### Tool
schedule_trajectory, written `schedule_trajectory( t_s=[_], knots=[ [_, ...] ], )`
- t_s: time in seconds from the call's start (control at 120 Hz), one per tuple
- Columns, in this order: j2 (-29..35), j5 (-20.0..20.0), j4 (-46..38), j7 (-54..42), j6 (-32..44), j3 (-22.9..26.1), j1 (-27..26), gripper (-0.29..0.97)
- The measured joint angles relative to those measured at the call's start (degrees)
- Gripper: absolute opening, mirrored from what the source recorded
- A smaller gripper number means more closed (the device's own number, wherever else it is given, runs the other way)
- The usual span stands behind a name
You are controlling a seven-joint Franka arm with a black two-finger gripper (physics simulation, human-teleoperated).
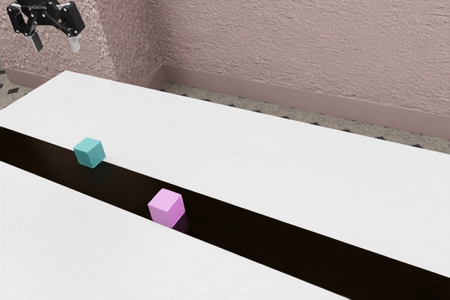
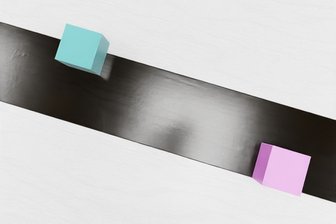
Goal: Pick up the blue block with one arm, and put the blue block on the pink block with one arm
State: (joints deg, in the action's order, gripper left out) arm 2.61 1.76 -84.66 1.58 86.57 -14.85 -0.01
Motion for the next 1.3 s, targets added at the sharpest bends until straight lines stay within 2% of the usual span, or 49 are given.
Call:
schedule_trajectory(
  t_s=[0.258, 0.375, 0.4, 0.45, 0.525, 0.575, 0.633, 0.725, 0.817, 0.908, 1.0, 1.108, 1.3],
  knots=[
    [0.1, 0.2, 0.4, 0.0, -0.1, 0.0, 0.0, 0.68],
    [2.4, 4.8, 14.4, -0.1, -7.4, -0.2, -0.9, 0.68],
    [2.5, 5.5, 14.9, -0.2, -7.9, -1.7, -1.8, 0.68],
    [1.5, 5.3, 11.4, -0.8, -6.4, -7.7, -3.1, 0.68],
    [-5.7, 3.0, 6.0, -2.3, -2.4, -14.8, 1.4, 0.68],
    [-13.1, 0.2, 4.7, -3.6, 1.0, -16.3, 5.6, 0.68],
    [-19.1, -2.7, 4.1, -5.2, 4.7, -16.6, 6.6, 0.68],
    [-26.3, -6.5, 3.8, -7.6, 10.7, -16.2, 7.4, 0.68],
    [-32.9, -11.1, 4.3, -10.3, 16.5, -10.6, 13.5, 0.68],
    [-35.8, -13.2, 5.0, -13.1, 21.2, -7.9, 15.5, 0.68],
    [-36.8, -14.2, 5.4, -18.0, 24.8, -6.4, 15.9, 0.68],
    [-36.9, -12.9, 4.4, -23.7, 25.7, -3.3, 15.9, 0.68],
    [-37.3, -12.2, 4.0, -31.6, 26.6, -2.2, 16.3, 0.67]
  ],
)
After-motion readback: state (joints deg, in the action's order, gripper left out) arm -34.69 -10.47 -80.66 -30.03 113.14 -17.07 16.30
